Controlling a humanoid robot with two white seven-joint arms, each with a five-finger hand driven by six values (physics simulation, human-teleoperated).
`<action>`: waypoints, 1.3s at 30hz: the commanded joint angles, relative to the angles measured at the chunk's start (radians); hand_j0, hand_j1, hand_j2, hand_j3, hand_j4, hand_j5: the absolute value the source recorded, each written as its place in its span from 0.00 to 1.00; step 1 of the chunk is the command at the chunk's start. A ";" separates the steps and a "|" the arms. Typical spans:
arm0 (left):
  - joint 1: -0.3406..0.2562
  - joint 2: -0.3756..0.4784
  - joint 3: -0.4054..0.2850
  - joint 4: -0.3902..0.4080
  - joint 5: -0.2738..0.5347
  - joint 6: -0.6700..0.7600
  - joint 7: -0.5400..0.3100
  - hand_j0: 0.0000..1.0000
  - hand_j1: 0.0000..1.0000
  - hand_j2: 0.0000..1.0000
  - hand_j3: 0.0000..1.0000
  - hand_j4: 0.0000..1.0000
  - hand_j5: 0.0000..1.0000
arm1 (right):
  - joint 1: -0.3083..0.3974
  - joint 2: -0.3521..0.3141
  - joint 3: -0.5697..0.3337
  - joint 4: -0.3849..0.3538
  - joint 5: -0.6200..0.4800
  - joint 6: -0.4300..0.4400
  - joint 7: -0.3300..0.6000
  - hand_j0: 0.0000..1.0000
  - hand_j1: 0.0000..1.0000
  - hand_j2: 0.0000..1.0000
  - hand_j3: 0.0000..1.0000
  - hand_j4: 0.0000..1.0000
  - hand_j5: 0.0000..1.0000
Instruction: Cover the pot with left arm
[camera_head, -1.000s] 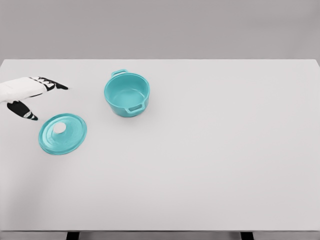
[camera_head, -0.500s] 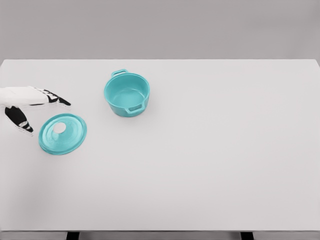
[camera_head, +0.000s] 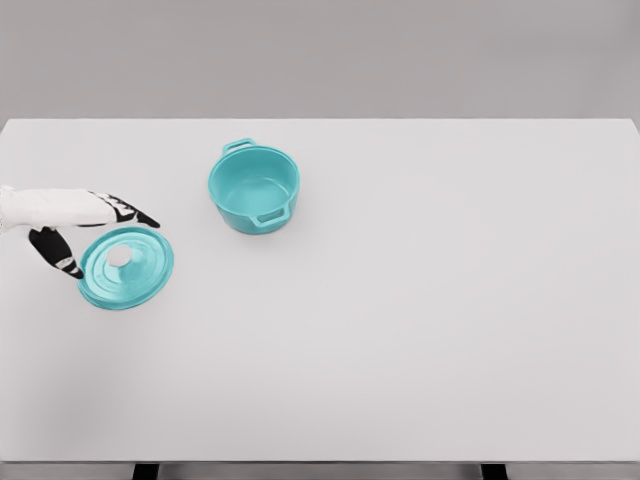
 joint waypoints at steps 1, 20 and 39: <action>0.000 -0.010 -0.003 0.001 -0.009 0.002 0.000 1.00 1.00 1.00 1.00 1.00 1.00 | 0.000 0.000 0.000 0.000 0.000 0.000 0.000 1.00 1.00 1.00 1.00 1.00 1.00; 0.017 -0.033 -0.023 0.007 -0.038 0.007 0.000 0.80 0.80 0.80 0.80 0.80 0.80 | -0.002 0.000 0.000 0.000 0.000 0.000 0.000 1.00 1.00 1.00 1.00 1.00 1.00; 0.017 -0.036 -0.023 0.043 -0.038 -0.002 0.000 0.74 0.74 0.74 0.74 0.74 0.74 | 0.000 0.000 0.000 0.000 0.000 0.000 0.000 1.00 1.00 1.00 1.00 1.00 1.00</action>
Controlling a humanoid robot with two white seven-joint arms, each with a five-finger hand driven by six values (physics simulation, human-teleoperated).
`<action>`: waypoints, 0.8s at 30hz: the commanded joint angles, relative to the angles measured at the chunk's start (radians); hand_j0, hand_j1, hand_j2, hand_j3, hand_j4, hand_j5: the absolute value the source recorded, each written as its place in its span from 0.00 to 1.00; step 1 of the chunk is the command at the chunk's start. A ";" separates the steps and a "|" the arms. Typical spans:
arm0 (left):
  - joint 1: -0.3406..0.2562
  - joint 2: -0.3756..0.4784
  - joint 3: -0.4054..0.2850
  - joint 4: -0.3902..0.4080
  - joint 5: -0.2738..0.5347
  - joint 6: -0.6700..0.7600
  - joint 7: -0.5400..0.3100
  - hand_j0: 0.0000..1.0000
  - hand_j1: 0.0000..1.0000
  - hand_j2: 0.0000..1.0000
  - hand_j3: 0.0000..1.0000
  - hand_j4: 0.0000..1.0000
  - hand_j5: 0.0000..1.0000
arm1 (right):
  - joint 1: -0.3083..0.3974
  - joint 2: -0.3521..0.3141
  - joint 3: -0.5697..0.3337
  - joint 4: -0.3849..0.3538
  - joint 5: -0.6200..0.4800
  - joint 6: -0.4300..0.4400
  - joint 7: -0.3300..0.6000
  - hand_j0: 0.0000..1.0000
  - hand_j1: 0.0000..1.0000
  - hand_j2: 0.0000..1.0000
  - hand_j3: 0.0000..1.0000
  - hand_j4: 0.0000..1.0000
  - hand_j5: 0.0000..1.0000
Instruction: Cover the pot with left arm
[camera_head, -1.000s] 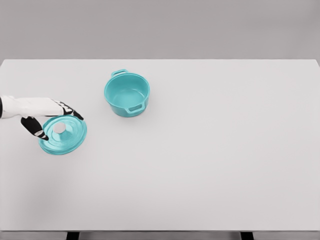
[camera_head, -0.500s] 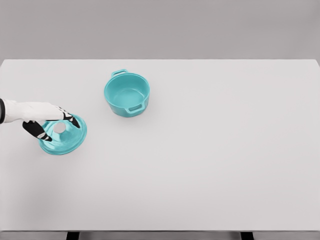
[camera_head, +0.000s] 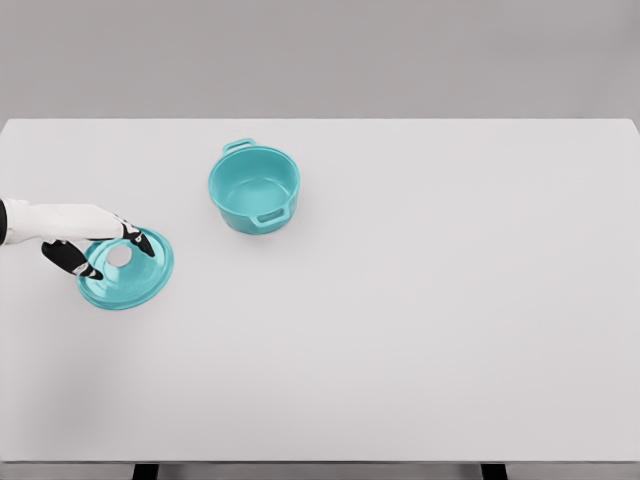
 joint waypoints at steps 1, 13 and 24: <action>0.000 -0.001 0.001 -0.002 0.004 0.000 0.000 0.74 0.74 0.74 0.74 0.74 0.74 | -0.002 0.000 0.000 0.000 0.000 0.000 0.000 1.00 1.00 1.00 1.00 1.00 1.00; 0.003 -0.005 0.002 0.000 0.004 0.002 0.000 0.70 0.70 0.70 0.70 0.70 0.70 | 0.000 0.000 0.000 0.000 0.000 0.000 0.000 1.00 1.00 1.00 1.00 1.00 1.00; 0.006 -0.007 0.002 0.000 0.004 0.000 0.000 0.70 0.70 0.70 0.70 0.70 0.70 | 0.000 0.000 0.000 0.000 0.000 0.000 0.000 1.00 1.00 1.00 1.00 1.00 1.00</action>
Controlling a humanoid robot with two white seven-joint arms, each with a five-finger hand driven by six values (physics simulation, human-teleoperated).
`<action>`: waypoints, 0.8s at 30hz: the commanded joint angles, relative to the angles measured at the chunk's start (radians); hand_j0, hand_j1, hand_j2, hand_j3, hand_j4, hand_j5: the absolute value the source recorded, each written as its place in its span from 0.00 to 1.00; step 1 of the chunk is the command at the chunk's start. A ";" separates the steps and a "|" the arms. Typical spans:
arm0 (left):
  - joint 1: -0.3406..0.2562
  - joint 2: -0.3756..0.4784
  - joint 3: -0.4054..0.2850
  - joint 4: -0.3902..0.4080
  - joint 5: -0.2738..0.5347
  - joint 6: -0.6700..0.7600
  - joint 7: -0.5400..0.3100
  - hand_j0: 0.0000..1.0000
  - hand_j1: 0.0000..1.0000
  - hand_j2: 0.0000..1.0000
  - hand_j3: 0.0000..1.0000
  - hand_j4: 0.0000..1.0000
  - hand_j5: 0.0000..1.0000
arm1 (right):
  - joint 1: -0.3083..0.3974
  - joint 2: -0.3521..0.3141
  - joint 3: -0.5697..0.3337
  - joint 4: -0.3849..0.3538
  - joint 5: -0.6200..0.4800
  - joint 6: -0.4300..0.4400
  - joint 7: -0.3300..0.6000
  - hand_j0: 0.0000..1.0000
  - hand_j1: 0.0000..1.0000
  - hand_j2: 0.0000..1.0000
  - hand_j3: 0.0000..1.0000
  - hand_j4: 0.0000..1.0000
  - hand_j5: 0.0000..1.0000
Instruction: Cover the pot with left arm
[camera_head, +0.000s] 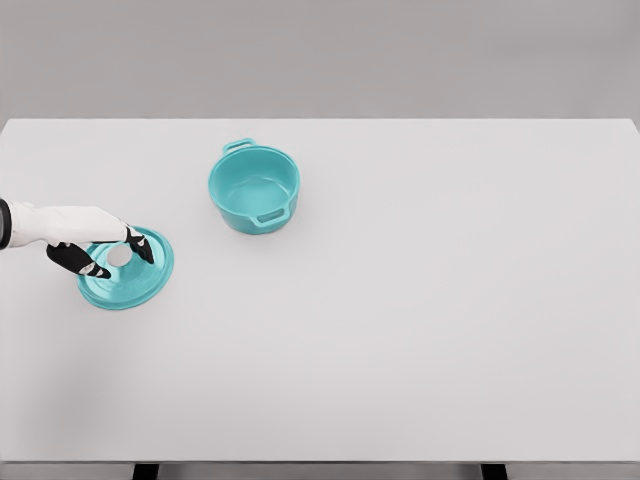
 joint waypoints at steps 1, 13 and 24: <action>0.000 0.001 0.001 0.000 0.004 0.003 0.000 0.70 0.70 0.70 0.70 0.70 0.70 | 0.002 0.000 0.000 0.000 0.000 0.000 0.000 1.00 1.00 1.00 1.00 1.00 1.00; 0.002 -0.001 0.000 0.000 0.004 0.001 0.000 0.64 0.64 0.64 0.64 0.64 0.64 | 0.002 0.000 0.000 0.000 0.000 0.000 0.000 1.00 1.00 1.00 1.00 1.00 1.00; 0.009 -0.009 -0.014 0.000 0.004 0.003 0.000 0.64 0.64 0.64 0.64 0.64 0.64 | 0.000 0.000 0.000 0.000 0.000 0.000 0.000 1.00 1.00 1.00 1.00 1.00 1.00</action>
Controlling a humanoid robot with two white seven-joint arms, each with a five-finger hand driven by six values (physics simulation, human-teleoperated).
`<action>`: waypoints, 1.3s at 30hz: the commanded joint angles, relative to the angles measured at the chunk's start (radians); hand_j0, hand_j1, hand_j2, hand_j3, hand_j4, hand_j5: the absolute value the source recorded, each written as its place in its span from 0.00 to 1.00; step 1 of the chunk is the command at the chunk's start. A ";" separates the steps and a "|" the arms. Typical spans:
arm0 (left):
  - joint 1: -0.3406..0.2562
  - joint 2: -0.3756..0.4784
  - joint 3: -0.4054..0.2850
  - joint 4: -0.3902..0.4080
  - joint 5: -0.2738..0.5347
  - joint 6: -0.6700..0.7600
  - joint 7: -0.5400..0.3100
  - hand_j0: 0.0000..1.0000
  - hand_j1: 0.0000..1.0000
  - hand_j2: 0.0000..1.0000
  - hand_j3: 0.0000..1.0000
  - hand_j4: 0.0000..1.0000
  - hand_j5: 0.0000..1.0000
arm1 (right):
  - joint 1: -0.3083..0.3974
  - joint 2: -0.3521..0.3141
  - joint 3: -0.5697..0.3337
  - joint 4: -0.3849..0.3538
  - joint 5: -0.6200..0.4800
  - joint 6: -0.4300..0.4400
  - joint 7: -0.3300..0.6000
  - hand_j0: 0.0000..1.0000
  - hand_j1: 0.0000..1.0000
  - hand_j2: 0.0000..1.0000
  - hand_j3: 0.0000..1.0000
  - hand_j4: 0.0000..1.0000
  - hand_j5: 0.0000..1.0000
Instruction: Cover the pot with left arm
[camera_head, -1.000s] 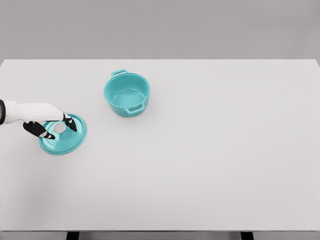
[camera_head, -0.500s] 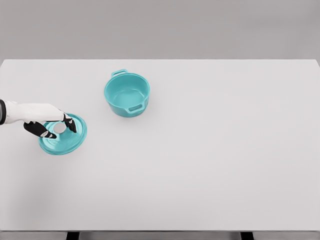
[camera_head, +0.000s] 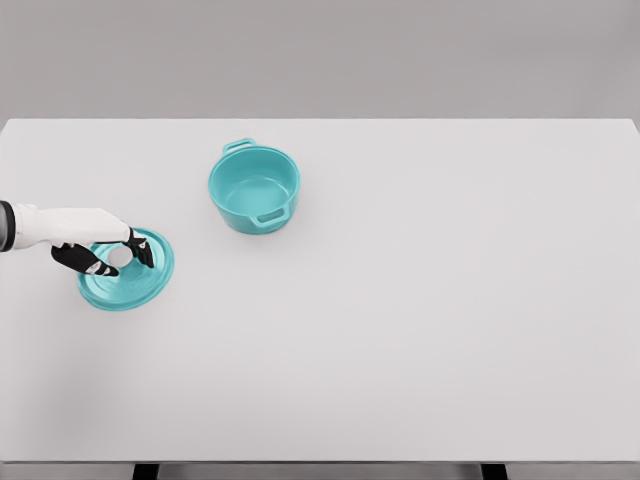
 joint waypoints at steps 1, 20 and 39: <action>0.000 -0.001 -0.012 0.000 -0.013 -0.013 -0.010 0.64 0.64 0.64 0.64 0.64 0.64 | 0.002 0.000 0.000 0.000 0.000 0.000 0.000 1.00 1.00 1.00 1.00 1.00 1.00; -0.012 0.006 -0.021 -0.036 -0.013 -0.019 -0.010 0.42 0.42 0.42 0.42 0.42 0.42 | 0.002 0.000 0.000 0.000 0.000 0.000 0.000 1.00 1.00 1.00 1.00 1.00 1.00; -0.100 -0.002 -0.018 -0.056 -0.001 -0.005 -0.010 0.42 0.42 0.42 0.42 0.42 0.42 | 0.002 0.000 0.000 0.000 0.000 0.000 0.000 1.00 1.00 1.00 1.00 1.00 1.00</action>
